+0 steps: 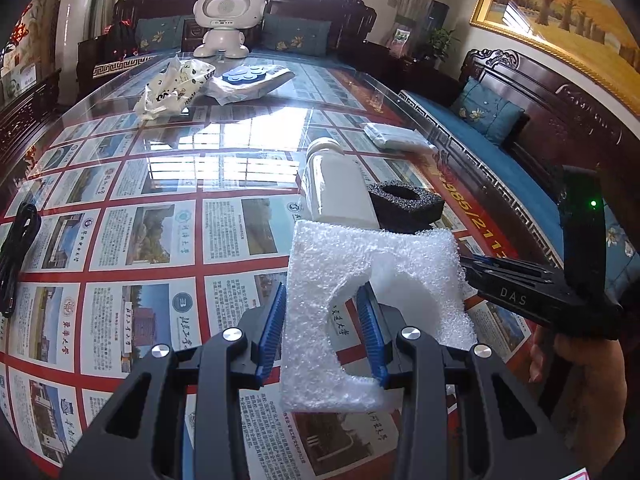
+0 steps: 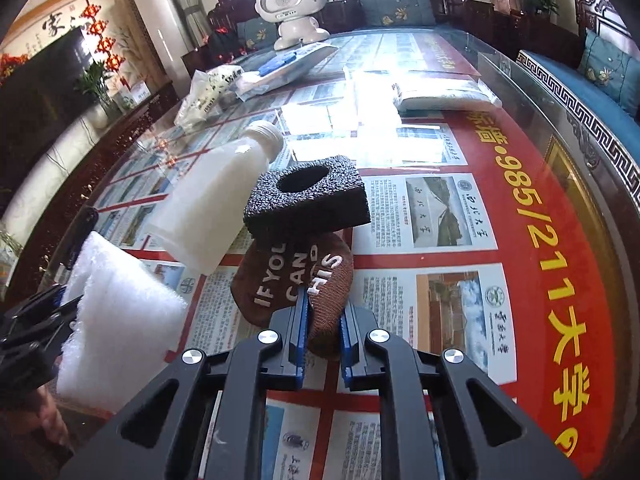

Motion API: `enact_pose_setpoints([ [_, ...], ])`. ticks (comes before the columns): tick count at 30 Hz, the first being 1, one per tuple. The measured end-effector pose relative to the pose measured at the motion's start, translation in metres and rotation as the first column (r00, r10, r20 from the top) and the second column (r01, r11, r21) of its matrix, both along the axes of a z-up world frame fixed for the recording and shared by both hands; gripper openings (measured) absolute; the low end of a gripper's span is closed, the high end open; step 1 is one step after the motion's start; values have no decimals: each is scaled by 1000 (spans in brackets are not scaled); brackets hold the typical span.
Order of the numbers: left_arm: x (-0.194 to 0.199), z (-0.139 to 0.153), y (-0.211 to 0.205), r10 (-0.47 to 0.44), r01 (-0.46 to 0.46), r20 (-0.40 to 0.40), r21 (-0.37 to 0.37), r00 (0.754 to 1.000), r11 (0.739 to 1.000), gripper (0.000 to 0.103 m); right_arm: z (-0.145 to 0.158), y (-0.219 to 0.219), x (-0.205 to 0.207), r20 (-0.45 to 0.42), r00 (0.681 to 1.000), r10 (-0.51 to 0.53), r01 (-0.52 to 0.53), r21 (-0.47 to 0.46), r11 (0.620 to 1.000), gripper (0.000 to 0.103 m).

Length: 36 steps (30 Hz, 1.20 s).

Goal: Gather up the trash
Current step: 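Carry the foam sheet and cap over the yellow bin and open both tools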

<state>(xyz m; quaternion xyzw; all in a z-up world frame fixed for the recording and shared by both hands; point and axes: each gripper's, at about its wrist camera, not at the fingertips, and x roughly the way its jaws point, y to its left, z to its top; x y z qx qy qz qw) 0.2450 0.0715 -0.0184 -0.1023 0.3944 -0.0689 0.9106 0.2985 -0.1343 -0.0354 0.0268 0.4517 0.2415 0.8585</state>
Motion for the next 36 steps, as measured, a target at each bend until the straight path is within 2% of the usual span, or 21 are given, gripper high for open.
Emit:
enact_pose_setpoints([
  [8, -24, 15, -11, -17, 17, 30, 5, 999, 1000, 38, 28, -18, -41, 39, 999, 22, -24, 57, 998, 13],
  [16, -66, 37, -24, -31, 30, 69, 21, 997, 999, 38, 59, -33, -73, 46, 998, 31, -38, 154, 987, 13],
  [23, -109, 56, -33, -49, 45, 101, 41, 994, 998, 38, 76, -48, -112, 64, 998, 29, -40, 183, 982, 13],
  [36, -205, 54, -58, -112, 103, 124, 73, 986, 992, 38, 94, -81, -212, 143, 989, 33, -63, 209, 976, 13],
])
